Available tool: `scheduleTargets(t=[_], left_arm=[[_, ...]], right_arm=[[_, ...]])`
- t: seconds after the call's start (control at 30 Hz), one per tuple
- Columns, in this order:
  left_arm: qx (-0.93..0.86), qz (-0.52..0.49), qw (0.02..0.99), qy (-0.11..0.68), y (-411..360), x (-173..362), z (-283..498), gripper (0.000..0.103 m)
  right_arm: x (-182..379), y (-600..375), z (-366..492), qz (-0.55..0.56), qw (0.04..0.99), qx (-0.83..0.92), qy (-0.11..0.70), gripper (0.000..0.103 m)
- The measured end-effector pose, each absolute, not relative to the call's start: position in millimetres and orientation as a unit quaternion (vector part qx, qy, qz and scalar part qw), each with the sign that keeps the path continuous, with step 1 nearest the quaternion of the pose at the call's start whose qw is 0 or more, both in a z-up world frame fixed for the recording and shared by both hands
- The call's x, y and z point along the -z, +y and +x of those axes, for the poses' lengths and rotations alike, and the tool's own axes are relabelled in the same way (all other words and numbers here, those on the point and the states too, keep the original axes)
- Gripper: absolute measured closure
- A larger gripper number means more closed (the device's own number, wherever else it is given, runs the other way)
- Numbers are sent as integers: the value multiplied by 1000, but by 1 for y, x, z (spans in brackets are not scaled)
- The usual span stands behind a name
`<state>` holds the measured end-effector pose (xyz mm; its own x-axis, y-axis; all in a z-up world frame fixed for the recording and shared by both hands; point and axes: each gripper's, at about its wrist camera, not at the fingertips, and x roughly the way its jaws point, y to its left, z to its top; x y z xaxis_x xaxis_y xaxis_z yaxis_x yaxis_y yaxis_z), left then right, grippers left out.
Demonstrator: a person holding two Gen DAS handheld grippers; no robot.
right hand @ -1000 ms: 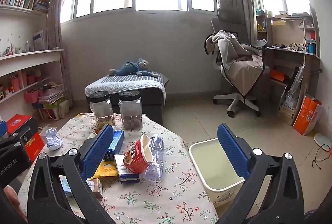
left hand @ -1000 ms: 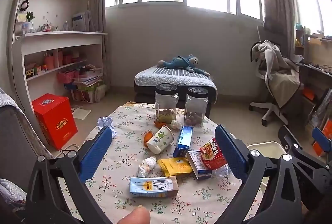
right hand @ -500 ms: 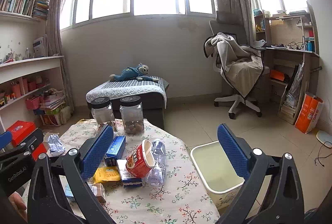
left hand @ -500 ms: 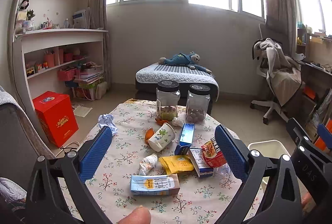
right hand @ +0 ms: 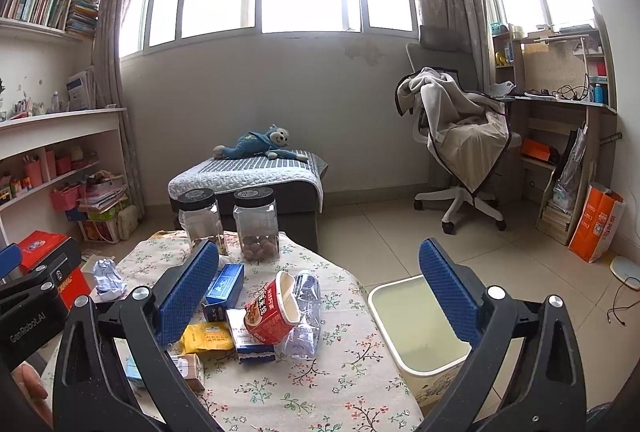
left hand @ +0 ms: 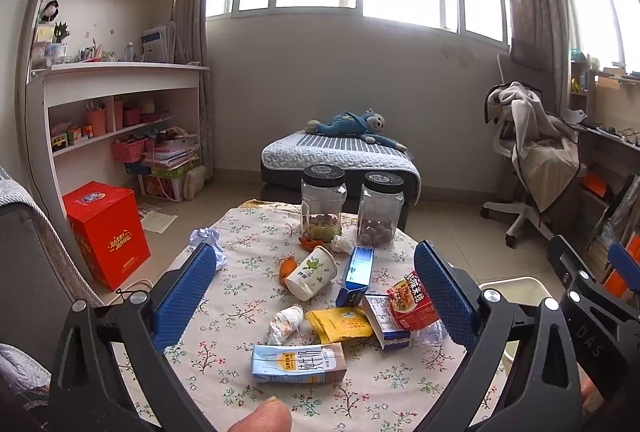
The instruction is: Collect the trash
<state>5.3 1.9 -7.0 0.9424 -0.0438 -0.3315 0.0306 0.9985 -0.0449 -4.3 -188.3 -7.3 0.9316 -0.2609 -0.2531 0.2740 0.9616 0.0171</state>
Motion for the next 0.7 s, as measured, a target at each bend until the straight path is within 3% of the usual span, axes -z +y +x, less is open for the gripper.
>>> scheduleTargets(t=[0.7], left_arm=[[25, -25, 987, 156, 4, 3, 0, 7]], right_arm=[[6, -188, -7, 28, 983, 133, 120, 7]])
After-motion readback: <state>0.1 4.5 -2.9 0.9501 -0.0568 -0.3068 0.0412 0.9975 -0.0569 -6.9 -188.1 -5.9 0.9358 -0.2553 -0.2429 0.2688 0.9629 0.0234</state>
